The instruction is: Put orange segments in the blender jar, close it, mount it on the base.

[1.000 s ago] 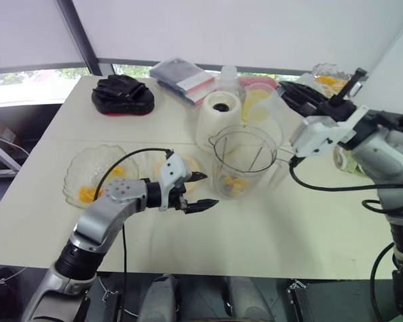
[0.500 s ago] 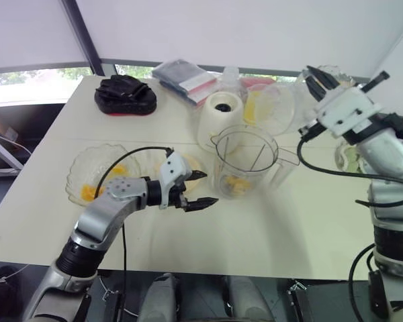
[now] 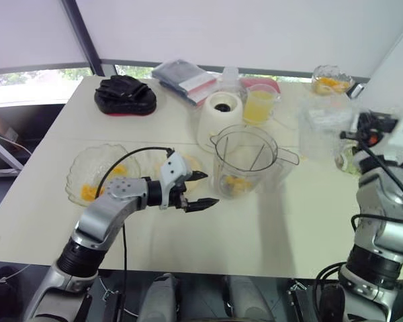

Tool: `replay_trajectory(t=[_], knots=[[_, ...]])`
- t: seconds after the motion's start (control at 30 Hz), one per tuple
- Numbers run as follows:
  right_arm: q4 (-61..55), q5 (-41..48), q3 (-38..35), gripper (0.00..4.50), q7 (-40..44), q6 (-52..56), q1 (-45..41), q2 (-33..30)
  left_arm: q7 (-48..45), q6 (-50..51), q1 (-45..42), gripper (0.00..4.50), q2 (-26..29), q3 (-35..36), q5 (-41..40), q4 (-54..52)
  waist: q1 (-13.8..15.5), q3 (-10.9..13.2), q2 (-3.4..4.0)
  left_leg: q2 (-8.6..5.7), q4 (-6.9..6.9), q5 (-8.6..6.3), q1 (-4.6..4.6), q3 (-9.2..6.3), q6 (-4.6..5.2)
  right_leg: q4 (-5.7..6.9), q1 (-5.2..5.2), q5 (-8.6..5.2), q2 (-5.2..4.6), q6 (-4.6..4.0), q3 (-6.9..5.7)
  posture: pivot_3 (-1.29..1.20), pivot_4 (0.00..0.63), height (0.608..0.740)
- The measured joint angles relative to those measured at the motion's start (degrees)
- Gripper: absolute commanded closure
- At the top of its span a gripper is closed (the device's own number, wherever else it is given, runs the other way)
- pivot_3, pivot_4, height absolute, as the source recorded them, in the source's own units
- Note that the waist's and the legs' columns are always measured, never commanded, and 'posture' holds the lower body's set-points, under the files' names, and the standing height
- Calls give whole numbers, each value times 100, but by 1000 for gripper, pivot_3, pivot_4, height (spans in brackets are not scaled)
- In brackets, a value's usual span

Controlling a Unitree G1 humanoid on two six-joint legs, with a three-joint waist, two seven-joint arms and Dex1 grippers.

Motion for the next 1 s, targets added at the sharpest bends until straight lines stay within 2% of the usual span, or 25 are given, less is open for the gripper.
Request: replay_trajectory(t=[0.17,0.37,0.7,0.87,1.0], knots=[[805,16,-438,4465,-428,-757,411,146,31,40,128,531,20,0,-1,-56,-43,1,6,0,0,0,3,6,0,1,-3,0,2,0,4,0,150,740],[1826,320,-705,4465,-775,-1717,376,349,52,122,177,531,127,4,-2,-196,-65,2,7,1,0,0,10,5,0,10,-2,-1,7,-1,7,0,150,740],[3801,460,-732,4465,-970,-3193,57,286,139,227,204,531,252,26,-10,-259,-116,4,11,0,0,0,9,5,0,8,-1,-3,5,2,9,0,150,740],[4258,519,-699,4465,-1041,-3698,-68,163,86,280,214,531,377,70,-156,-474,-171,5,11,0,0,0,8,6,0,8,-1,-3,5,2,13,0,150,740],[4491,575,-669,4465,-1084,-3932,-85,115,32,330,351,531,376,341,-568,-773,-177,5,11,2,-1,0,9,4,0,8,-1,-4,7,3,13,0,150,740]])
